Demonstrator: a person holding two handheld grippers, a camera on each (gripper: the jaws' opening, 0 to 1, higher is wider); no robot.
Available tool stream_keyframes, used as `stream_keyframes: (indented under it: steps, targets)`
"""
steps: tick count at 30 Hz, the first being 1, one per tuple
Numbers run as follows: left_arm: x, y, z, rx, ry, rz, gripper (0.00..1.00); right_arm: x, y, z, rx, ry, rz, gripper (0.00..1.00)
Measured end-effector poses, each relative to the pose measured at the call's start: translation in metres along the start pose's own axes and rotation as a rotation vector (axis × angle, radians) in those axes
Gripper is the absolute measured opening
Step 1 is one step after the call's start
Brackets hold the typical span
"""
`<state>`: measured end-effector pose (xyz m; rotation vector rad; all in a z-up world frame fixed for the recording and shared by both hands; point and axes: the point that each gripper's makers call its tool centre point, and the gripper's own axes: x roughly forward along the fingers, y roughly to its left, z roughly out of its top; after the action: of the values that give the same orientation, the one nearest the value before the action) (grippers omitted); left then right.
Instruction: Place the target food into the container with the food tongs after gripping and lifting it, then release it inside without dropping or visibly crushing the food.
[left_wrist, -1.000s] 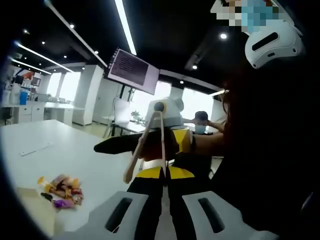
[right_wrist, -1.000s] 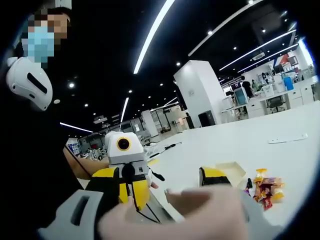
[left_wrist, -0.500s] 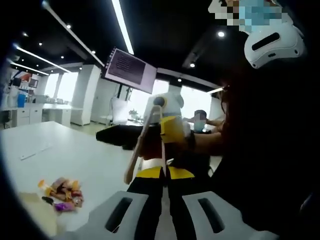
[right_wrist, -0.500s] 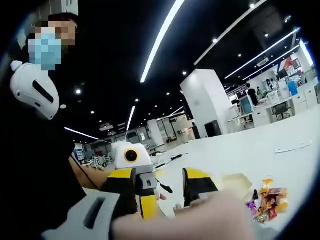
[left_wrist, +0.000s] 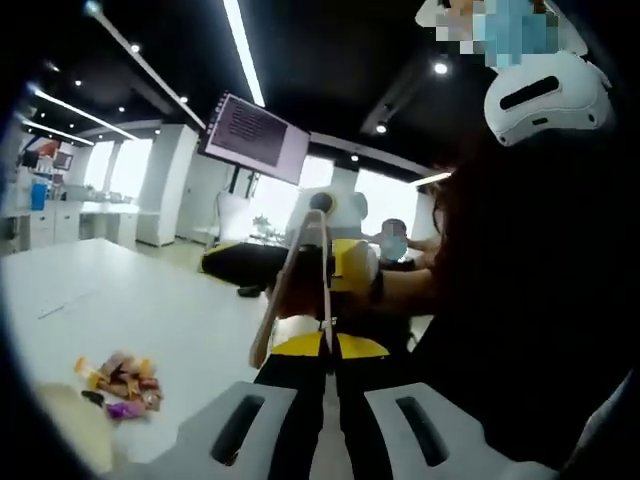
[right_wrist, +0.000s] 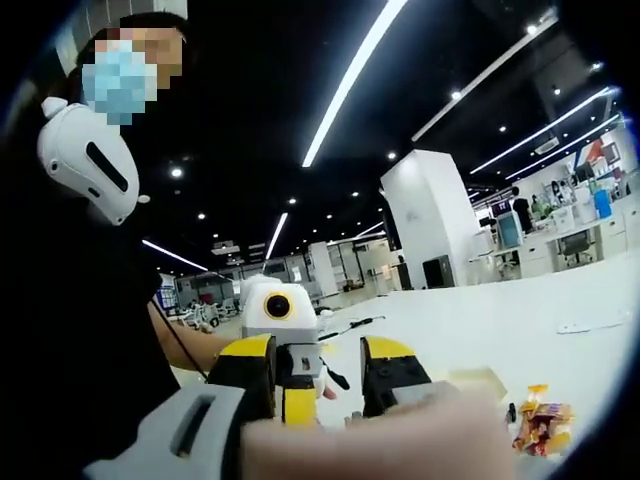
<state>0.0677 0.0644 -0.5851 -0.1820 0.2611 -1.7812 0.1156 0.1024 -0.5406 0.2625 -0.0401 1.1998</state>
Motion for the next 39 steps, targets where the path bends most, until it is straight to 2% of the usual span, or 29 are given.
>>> stream_keyframes:
  steps: [2, 5, 7, 21, 34, 39]
  targets:
    - [-0.003, -0.003, 0.004, -0.066, -0.015, -0.026, 0.0, 0.0, 0.002, 0.0, -0.002, 0.007, 0.011, 0.34]
    - [-0.002, -0.002, 0.002, -0.014, 0.008, -0.02, 0.0, 0.001, 0.004, -0.001, -0.006, 0.015, 0.016, 0.34]
    - [-0.002, -0.003, 0.005, -0.03, 0.001, -0.025, 0.0, 0.0, 0.004, 0.002, 0.002, 0.002, 0.016, 0.34]
    - [-0.005, -0.01, 0.02, 0.021, 0.049, -0.035, 0.0, 0.002, 0.011, 0.019, -0.015, -0.06, 0.03, 0.29]
    - [-0.005, -0.014, 0.019, 0.053, 0.067, -0.025, 0.0, 0.001, 0.013, 0.019, -0.016, -0.061, 0.023, 0.33]
    - [-0.004, -0.014, 0.023, 0.068, 0.084, -0.021, 0.0, 0.001, 0.015, 0.023, -0.014, -0.076, 0.028, 0.28]
